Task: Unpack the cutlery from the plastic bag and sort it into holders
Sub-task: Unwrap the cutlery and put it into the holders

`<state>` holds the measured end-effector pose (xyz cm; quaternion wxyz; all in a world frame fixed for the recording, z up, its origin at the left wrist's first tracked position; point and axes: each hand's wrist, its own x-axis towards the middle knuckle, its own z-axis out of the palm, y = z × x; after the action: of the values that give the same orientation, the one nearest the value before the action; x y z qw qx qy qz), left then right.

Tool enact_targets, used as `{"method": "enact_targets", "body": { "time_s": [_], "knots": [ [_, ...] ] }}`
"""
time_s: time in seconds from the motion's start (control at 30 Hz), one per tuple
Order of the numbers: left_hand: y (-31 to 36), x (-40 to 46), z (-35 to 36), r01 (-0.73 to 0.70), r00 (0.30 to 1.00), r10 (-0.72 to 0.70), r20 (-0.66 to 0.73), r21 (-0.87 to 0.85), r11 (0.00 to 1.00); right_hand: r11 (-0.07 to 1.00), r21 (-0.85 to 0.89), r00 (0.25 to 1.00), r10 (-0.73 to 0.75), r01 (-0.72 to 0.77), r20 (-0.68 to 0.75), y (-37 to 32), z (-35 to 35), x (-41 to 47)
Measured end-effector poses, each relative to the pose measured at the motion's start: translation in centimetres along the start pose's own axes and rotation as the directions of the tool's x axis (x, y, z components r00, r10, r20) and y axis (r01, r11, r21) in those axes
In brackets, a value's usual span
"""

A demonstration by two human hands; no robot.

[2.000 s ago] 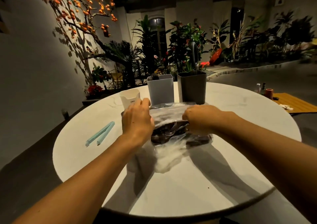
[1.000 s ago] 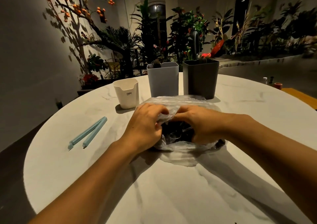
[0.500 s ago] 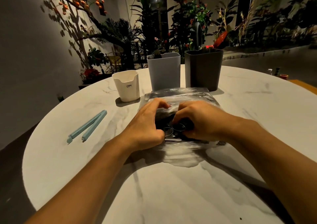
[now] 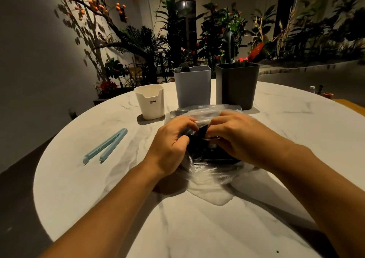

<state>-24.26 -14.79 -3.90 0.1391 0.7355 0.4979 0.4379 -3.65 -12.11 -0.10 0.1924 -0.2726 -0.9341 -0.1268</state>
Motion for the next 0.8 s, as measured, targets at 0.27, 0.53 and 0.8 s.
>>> {"method": "enact_targets", "body": {
  "time_s": [0.27,0.53,0.8],
  "knots": [
    [0.1,0.1,0.2,-0.06,0.998,0.06,0.003,0.082,0.995,0.991,-0.01,0.972,-0.13,0.131,-0.197,0.0,-0.1,0.2],
    [1.0,0.5,1.7,-0.158,0.975,0.165,-0.149,0.055,0.986,0.977,-0.059,0.945,-0.212,0.203,-0.249,-1.5,-0.3,0.8],
    [1.8,0.6,1.9,0.036,0.994,-0.034,-0.1,0.019,0.999,0.979,-0.113,0.931,-0.196,0.169,-0.306,-1.4,2.0,1.2]
  ]
}}
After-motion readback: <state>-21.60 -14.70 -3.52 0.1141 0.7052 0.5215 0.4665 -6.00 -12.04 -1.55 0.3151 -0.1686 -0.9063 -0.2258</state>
